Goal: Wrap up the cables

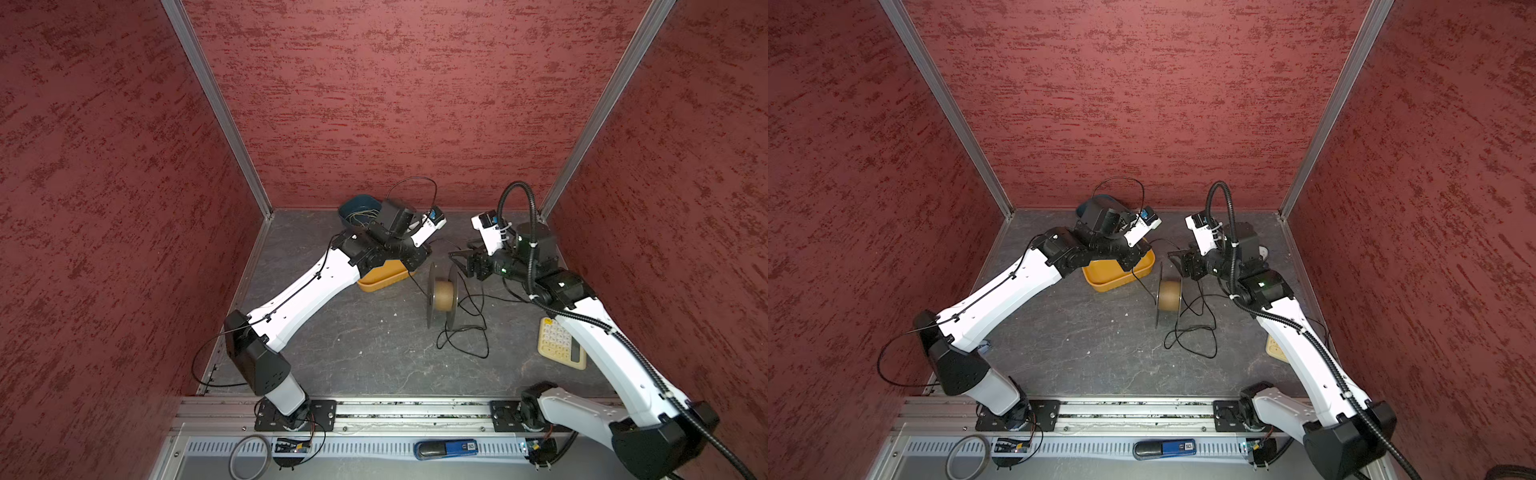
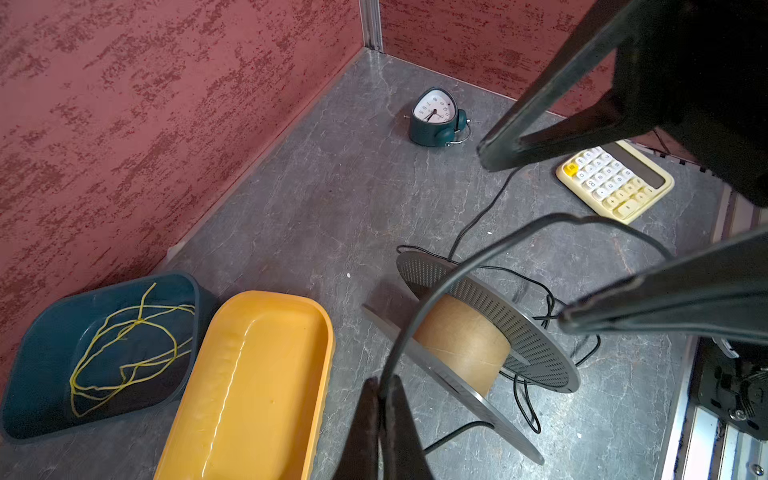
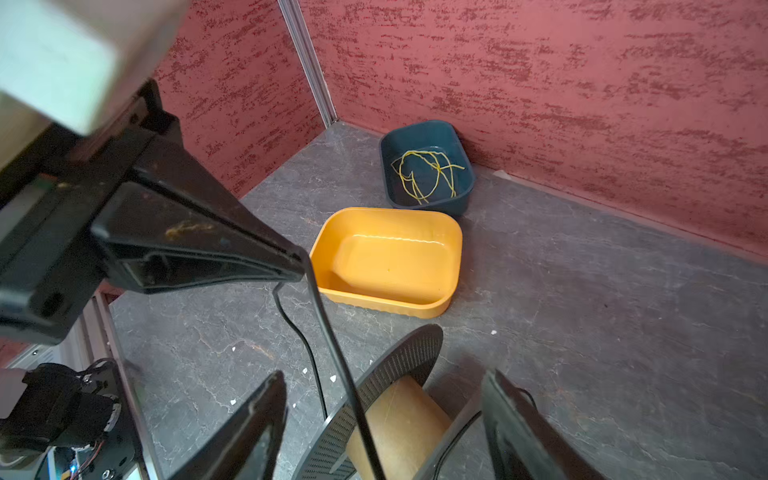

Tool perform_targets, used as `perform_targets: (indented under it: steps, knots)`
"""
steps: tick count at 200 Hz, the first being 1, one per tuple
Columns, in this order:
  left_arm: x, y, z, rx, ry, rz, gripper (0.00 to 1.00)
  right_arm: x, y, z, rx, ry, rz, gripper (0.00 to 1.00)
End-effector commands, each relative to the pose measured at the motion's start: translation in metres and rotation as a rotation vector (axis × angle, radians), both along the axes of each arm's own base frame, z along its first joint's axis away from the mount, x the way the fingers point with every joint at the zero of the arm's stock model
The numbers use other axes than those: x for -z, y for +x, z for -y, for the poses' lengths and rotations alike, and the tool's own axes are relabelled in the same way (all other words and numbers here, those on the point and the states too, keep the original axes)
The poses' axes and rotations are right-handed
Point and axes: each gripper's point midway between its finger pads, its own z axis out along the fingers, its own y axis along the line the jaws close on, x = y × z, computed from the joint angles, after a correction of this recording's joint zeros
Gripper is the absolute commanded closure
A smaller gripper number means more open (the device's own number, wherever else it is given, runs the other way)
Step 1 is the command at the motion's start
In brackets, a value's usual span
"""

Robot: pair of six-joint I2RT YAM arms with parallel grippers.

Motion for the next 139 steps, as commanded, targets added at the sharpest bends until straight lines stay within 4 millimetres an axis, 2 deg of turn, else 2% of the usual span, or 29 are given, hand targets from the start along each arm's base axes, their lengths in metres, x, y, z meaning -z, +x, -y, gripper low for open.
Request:
perform_targets:
  steps: [1,34,78,83,93,118,139]
  knots:
    - [-0.005,-0.005,0.008,0.042,0.017,0.026,1.00,-0.015,0.005,-0.007,-0.026,0.006,0.073,0.35]
    - [-0.006,-0.007,0.010,0.058,0.031,0.036,1.00,-0.007,0.012,-0.010,-0.025,0.003,0.064,0.56]
    - [-0.006,-0.001,0.011,0.046,0.028,0.055,0.97,-0.003,0.008,-0.006,0.002,0.025,0.085,1.00]
    - [-0.006,-0.001,0.012,0.044,0.024,0.054,0.93,-0.003,0.009,-0.003,0.022,0.029,0.093,1.00]
    - [-0.006,-0.001,0.012,0.041,0.013,0.051,0.79,-0.004,0.010,0.004,0.068,0.036,0.103,1.00]
    - [-0.011,0.004,0.006,-0.017,-0.031,0.064,0.27,-0.011,0.010,0.021,0.174,0.079,0.135,1.00]
    - [-0.021,0.003,-0.006,-0.069,-0.095,0.053,0.22,-0.021,0.009,0.038,0.272,0.120,0.170,1.00]
